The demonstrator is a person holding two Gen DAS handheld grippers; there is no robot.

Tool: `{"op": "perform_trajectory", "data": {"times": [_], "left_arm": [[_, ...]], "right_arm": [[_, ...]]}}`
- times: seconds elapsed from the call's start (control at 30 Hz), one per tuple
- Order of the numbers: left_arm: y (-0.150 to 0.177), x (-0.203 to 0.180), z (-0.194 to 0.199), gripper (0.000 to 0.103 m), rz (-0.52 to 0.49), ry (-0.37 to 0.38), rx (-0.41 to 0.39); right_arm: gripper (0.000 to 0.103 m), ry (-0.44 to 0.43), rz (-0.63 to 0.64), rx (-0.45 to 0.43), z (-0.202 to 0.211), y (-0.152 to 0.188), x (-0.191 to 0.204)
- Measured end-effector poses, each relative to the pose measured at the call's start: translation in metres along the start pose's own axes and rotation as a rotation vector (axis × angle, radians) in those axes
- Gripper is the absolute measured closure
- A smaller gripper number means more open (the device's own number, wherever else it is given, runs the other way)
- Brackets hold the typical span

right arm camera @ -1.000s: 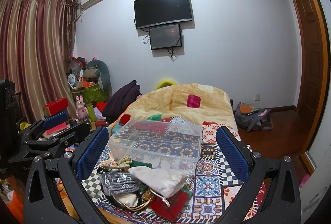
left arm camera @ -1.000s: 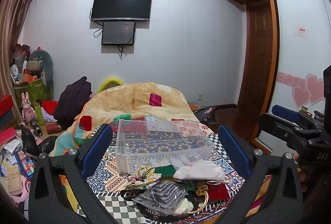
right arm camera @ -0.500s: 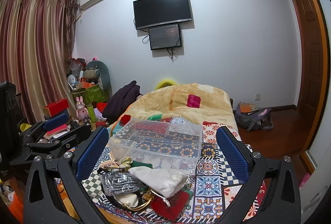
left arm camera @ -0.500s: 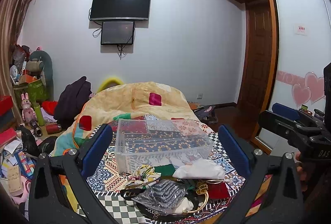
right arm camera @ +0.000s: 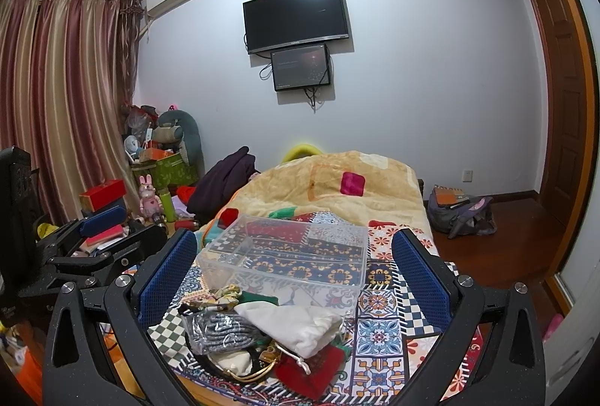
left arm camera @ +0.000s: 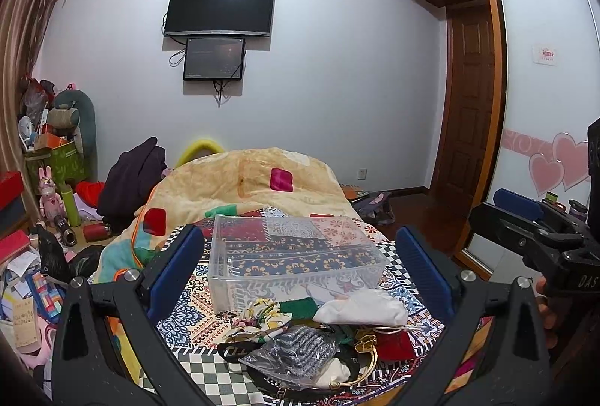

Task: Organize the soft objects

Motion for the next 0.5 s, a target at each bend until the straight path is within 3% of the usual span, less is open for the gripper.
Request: {"op": "perform_trajectory", "data": {"times": [0.5], "left_arm": [[0.0,0.0013,0.0003,0.0,0.007,0.003,0.003]], "right_arm": [[0.0,-0.004,-0.002,-0.002,0.0009,0.0003,0.0021]]}}
Point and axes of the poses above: each gripper's, at about its wrist camera, not at the fingertips, and z roughly against the way its jaws point, x to its left, y to its underside, the point moved 3 cm from there along -z, roughly the way its jaws point, and after that the axes turned 5 degrees about z, right-handed, at the moved point
